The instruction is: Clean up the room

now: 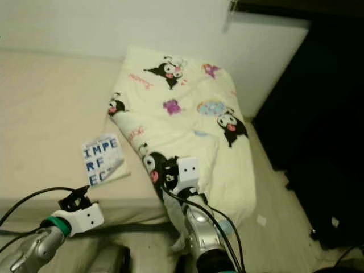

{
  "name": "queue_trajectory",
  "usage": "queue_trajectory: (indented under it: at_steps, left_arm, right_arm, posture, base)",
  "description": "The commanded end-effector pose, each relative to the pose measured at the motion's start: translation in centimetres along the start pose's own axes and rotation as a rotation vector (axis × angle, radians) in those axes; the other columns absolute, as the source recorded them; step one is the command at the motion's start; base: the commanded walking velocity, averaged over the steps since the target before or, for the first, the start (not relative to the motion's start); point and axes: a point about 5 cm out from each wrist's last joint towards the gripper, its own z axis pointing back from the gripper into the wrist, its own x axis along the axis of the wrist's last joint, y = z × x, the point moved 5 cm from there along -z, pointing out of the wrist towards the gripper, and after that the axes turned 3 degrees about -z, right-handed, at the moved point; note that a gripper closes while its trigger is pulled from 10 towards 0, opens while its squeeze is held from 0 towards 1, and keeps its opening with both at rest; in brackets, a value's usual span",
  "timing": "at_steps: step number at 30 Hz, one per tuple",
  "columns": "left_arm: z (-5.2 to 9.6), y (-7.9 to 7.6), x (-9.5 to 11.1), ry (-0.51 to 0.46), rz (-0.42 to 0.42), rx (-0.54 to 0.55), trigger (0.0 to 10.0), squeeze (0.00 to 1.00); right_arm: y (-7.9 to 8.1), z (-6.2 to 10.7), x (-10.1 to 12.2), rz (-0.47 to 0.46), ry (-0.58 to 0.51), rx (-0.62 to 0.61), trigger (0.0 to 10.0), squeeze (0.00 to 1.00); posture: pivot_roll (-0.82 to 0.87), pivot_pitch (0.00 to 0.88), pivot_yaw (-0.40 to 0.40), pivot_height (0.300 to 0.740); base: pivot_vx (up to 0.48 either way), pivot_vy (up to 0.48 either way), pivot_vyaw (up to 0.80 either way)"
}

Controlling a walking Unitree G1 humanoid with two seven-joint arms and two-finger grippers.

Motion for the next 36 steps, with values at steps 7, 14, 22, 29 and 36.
queue_trajectory:
  at_steps: [7,14,22,29,36]
  left_arm:
    - [-0.5,1.9,-1.8,0.036,-0.089,0.059,10.0,0.0]
    - [-1.0,3.1,-3.7,0.107,-0.129,0.091,10.0,0.0]
    - [-1.5,5.3,-4.7,0.155,-0.168,0.169,10.0,0.0]
    - [-1.8,8.1,-5.5,0.181,-0.239,0.262,10.0,0.0]
    - [-1.1,7.5,-7.1,0.257,-0.229,0.245,10.0,0.0]
  right_arm:
    - [-0.6,0.5,-0.2,0.001,0.012,-0.009,10.0,0.0]
    - [-1.1,0.4,0.8,0.008,-0.013,-0.015,10.0,0.0]
    - [-1.8,0.5,2.2,0.019,-0.049,-0.026,10.0,0.0]
    - [-2.3,1.1,2.8,0.025,-0.061,-0.041,10.0,0.0]
    - [-2.3,1.6,3.1,0.027,-0.062,-0.046,10.0,0.0]
  posture:
    - [0.2,0.089,-0.046,0.586]
    - [0.18,0.115,-0.058,0.556]
    - [0.14,0.181,-0.07,0.541]
    - [0.11,0.21,-0.067,0.541]
    - [0.07,0.247,-0.072,0.541]
  base:
    - [0.0,0.0,0.0]
    - [0.0,0.0,0.0]
    - [0.0,0.0,0.0]
    - [0.0,0.0,0.0]
    - [0.0,0.0,0.0]
